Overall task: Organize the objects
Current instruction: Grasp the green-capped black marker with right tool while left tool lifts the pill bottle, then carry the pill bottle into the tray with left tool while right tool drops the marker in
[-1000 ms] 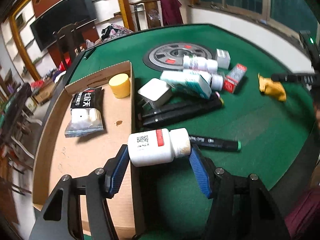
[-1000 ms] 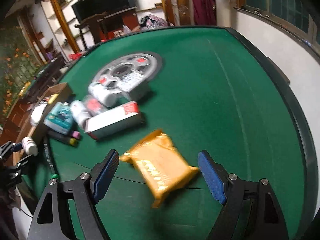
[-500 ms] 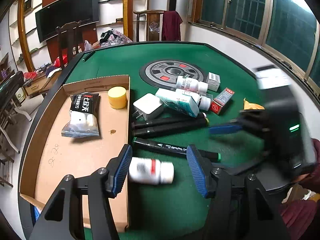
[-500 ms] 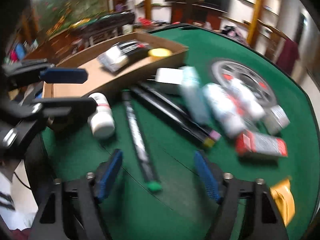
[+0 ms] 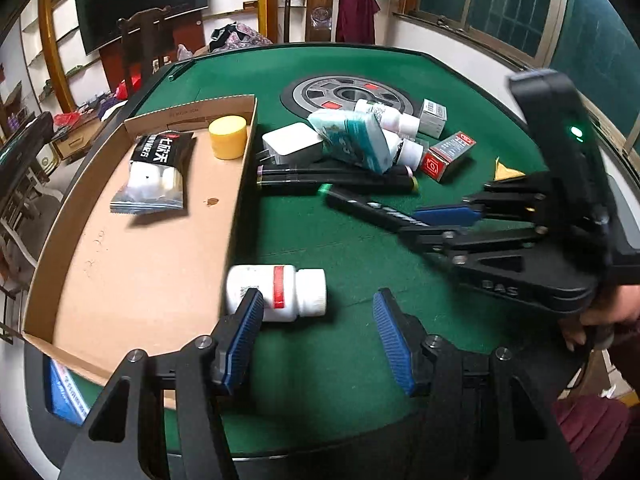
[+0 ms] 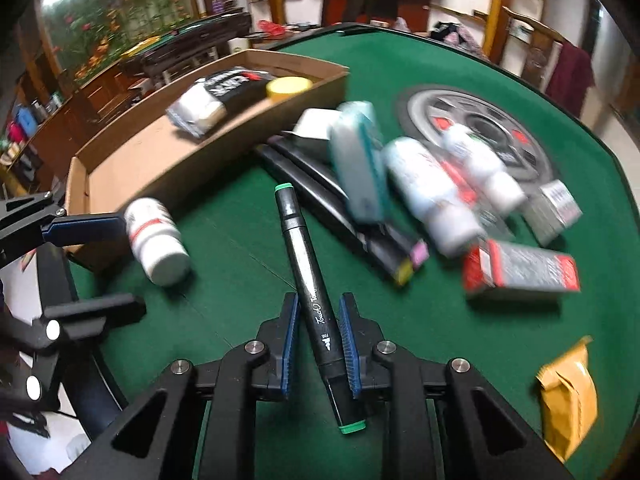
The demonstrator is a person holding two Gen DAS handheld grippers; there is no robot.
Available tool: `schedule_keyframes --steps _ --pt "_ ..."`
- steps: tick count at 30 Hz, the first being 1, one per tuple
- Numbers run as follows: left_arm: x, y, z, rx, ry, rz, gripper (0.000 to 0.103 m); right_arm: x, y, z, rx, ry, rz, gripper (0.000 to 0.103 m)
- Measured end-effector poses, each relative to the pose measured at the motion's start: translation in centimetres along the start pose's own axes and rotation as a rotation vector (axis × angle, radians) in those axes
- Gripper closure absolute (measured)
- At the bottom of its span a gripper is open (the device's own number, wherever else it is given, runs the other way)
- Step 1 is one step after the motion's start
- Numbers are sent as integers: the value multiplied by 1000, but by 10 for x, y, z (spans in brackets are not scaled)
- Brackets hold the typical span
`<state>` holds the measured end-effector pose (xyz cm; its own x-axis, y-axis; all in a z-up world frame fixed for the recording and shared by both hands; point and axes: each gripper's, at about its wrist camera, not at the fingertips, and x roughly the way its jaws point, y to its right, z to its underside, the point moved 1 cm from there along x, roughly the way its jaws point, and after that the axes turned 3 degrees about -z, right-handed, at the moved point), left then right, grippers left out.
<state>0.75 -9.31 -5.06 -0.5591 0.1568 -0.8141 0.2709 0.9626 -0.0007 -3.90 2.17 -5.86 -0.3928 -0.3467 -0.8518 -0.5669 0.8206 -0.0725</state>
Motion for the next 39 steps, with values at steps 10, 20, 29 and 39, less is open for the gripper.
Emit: schedule_keyframes --steps 10,20,29,39 --pt "34 13 -14 41 -50 -4 29 -15 29 17 102 29 -64 80" --pt "50 25 -19 80 -58 -51 41 -16 31 16 95 41 -50 79" --pt "31 38 -8 68 -11 -20 41 0 13 -5 21 58 -60 77" --pt "-57 -3 -16 -98 163 58 41 -41 25 -13 187 108 -295 86"
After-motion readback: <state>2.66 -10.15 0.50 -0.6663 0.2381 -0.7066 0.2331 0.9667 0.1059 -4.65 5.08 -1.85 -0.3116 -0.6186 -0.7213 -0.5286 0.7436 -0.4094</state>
